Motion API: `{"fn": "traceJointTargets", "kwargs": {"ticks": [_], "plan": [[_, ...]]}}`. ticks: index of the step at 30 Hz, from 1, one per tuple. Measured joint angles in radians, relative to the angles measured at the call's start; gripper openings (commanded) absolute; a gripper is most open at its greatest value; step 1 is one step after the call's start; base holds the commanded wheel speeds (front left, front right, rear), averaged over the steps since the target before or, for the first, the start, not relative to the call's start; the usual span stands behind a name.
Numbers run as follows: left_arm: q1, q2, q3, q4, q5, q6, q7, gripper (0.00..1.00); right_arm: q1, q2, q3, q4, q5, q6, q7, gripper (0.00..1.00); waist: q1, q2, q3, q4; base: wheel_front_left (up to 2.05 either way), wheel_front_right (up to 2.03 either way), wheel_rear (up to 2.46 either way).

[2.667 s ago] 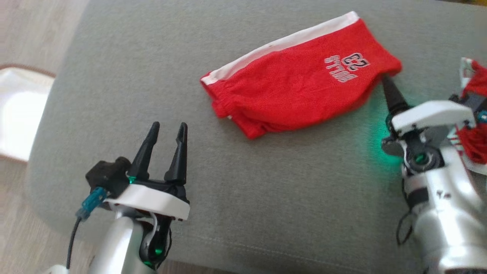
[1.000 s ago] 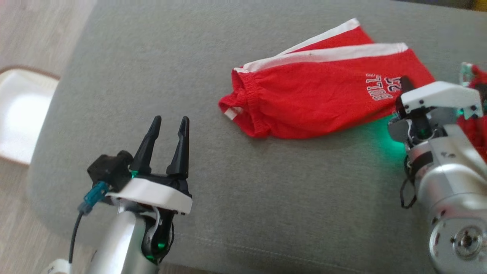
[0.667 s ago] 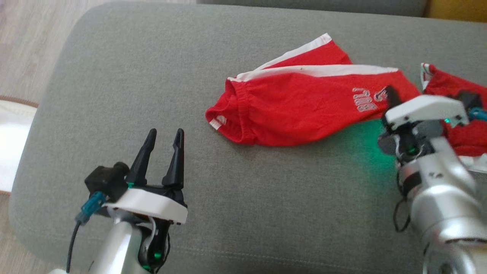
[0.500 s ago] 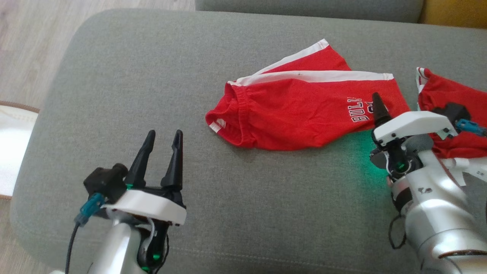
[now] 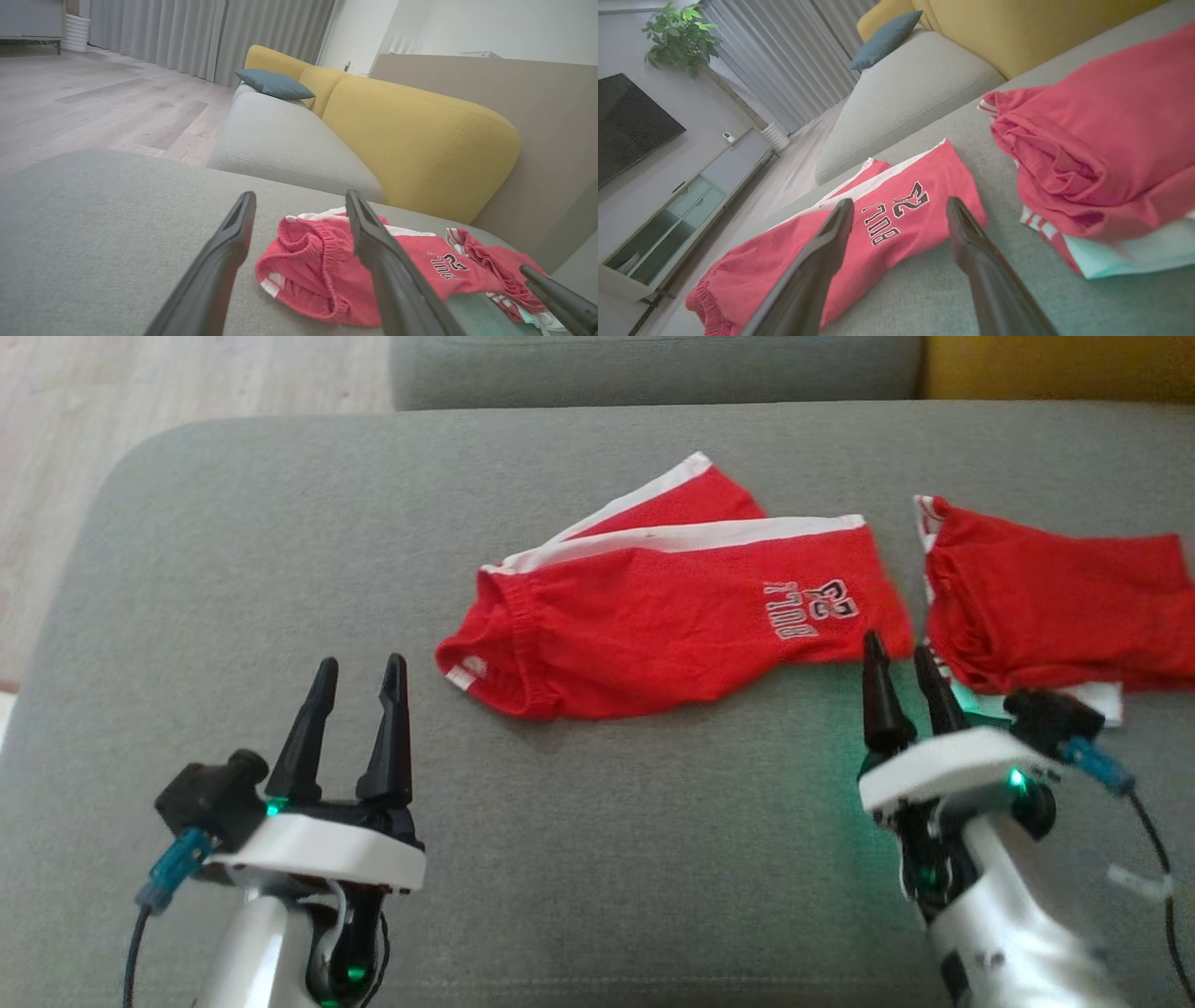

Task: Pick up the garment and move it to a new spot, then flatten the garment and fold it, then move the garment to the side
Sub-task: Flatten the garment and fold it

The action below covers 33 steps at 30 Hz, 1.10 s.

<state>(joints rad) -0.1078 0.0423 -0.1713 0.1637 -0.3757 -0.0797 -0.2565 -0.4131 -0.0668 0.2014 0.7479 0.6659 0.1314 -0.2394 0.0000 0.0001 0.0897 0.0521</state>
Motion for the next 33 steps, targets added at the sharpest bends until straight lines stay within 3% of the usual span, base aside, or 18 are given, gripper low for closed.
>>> {"fn": "traceJointTargets", "kwargs": {"ticks": [5,9,20,26,33], "plan": [[0.000,0.000,0.001,-0.012,0.000,-0.001,0.000,1.00,0.146,0.001,-0.032,-0.187,-0.100,0.000,-0.009,1.00,0.0000,0.0000,0.005,-0.033,0.00,0.00,0.00],[0.000,0.000,-0.008,-0.012,0.000,-0.009,0.000,1.00,0.201,0.002,-0.061,-0.269,-0.177,0.000,-0.007,1.00,0.0000,0.0000,0.013,-0.033,0.00,0.00,0.00],[-0.011,0.000,-0.047,-0.005,-0.016,-0.009,0.000,1.00,0.146,0.002,-0.136,-0.442,-0.324,0.000,0.144,1.00,0.0000,0.0000,0.062,0.035,0.00,0.00,0.00],[-0.049,0.000,-0.075,0.000,-0.025,-0.009,0.000,1.00,-0.025,-0.056,-0.176,-0.408,-0.351,0.000,0.286,1.00,0.0000,0.0000,0.107,0.082,0.00,0.00,0.00],[-0.091,-0.001,-0.119,0.006,-0.053,-0.006,0.000,1.00,-0.210,-0.140,-0.308,-0.138,-0.422,0.000,0.448,1.00,0.0000,0.0000,0.178,0.163,0.00,0.00,0.00]]}}
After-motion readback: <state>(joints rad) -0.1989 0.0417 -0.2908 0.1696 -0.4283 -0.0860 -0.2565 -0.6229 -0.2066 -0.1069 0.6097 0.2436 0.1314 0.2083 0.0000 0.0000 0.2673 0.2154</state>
